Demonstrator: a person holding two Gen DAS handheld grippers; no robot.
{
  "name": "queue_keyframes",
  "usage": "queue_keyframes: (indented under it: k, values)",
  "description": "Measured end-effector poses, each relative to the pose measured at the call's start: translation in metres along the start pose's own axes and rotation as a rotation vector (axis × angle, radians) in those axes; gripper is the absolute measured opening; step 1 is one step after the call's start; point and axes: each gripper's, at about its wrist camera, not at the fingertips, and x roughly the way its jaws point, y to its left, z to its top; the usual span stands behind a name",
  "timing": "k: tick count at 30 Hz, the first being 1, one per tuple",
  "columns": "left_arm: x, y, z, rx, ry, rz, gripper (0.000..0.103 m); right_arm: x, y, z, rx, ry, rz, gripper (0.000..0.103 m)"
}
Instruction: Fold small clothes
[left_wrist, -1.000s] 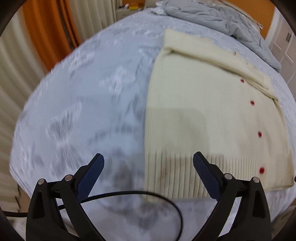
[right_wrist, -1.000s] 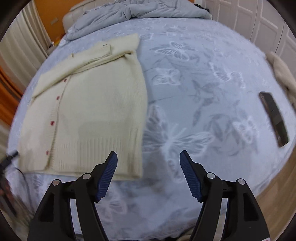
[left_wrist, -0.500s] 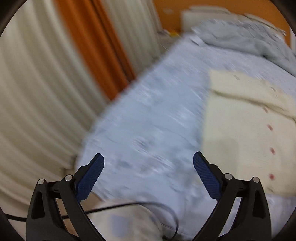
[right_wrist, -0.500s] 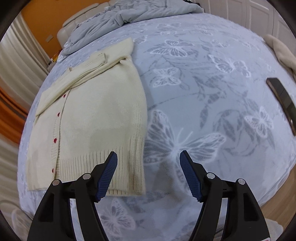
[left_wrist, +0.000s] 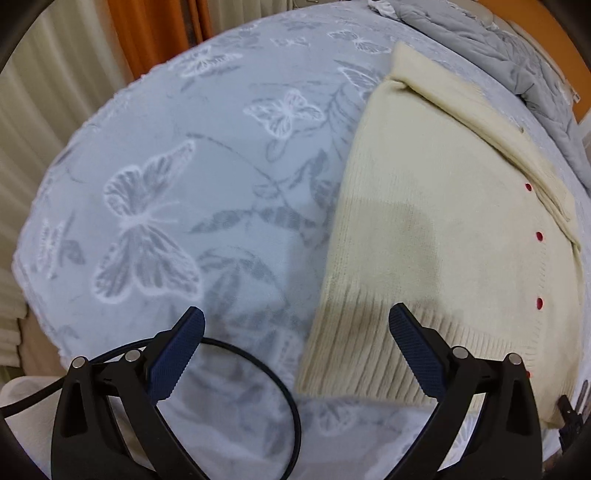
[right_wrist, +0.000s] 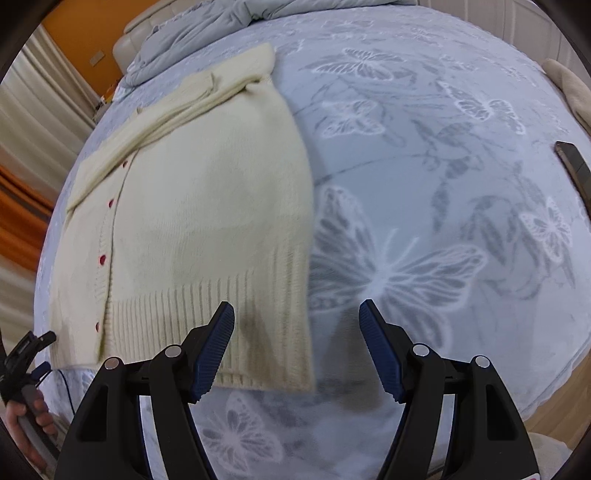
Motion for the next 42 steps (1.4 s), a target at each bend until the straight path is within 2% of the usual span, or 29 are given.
queue_keyframes:
  k: [6, 12, 15, 17, 20, 23, 26, 28, 31, 33, 36, 39, 42]
  values:
    - [0.012, 0.001, -0.005, -0.011, -0.015, -0.035, 0.098, 0.009, 0.015, -0.004, -0.066, -0.007, -0.067, 0.075]
    - [0.012, -0.01, -0.004, 0.008, -0.044, -0.054, 0.098, 0.01, 0.013, -0.003, -0.061, -0.012, -0.068, 0.075]
    - [-0.002, -0.002, -0.003, -0.047, -0.074, -0.151, 0.098, 0.01, 0.012, -0.003, -0.061, -0.014, -0.067, 0.075]
    - [-0.024, 0.013, 0.0, -0.103, -0.142, -0.237, 0.098, 0.009, 0.011, -0.003, -0.06, -0.014, -0.064, 0.075]
    - [-0.044, 0.037, 0.008, -0.155, -0.208, -0.284, 0.098, 0.01, 0.012, -0.003, -0.061, -0.013, -0.066, 0.075]
    - [-0.026, 0.055, 0.014, -0.238, -0.126, -0.31, 0.098, 0.009, 0.013, -0.004, -0.062, -0.014, -0.07, 0.076]
    - [-0.004, 0.052, 0.011, -0.309, -0.022, -0.375, 0.098, 0.009, 0.012, -0.004, -0.06, -0.014, -0.066, 0.076]
    - [0.003, 0.038, 0.009, -0.269, 0.007, -0.385, 0.098, 0.009, 0.012, -0.004, -0.058, -0.013, -0.061, 0.076]
    - [0.009, 0.008, 0.003, -0.15, 0.023, -0.354, 0.098, 0.009, 0.012, -0.004, -0.056, -0.013, -0.057, 0.077]
    - [0.009, -0.005, 0.0, -0.096, 0.005, -0.336, 0.098, 0.01, 0.012, -0.003, -0.057, -0.014, -0.058, 0.077]
    - [0.011, -0.005, 0.003, -0.088, 0.011, -0.373, 0.098, 0.01, 0.012, -0.003, -0.055, -0.013, -0.054, 0.077]
    - [0.013, 0.008, 0.009, -0.158, 0.036, -0.455, 0.098, 0.01, 0.011, -0.002, -0.054, -0.013, -0.05, 0.077]
    - [0.018, 0.026, 0.013, -0.255, 0.086, -0.571, 0.098, 0.01, 0.01, -0.001, -0.053, -0.013, -0.04, 0.077]
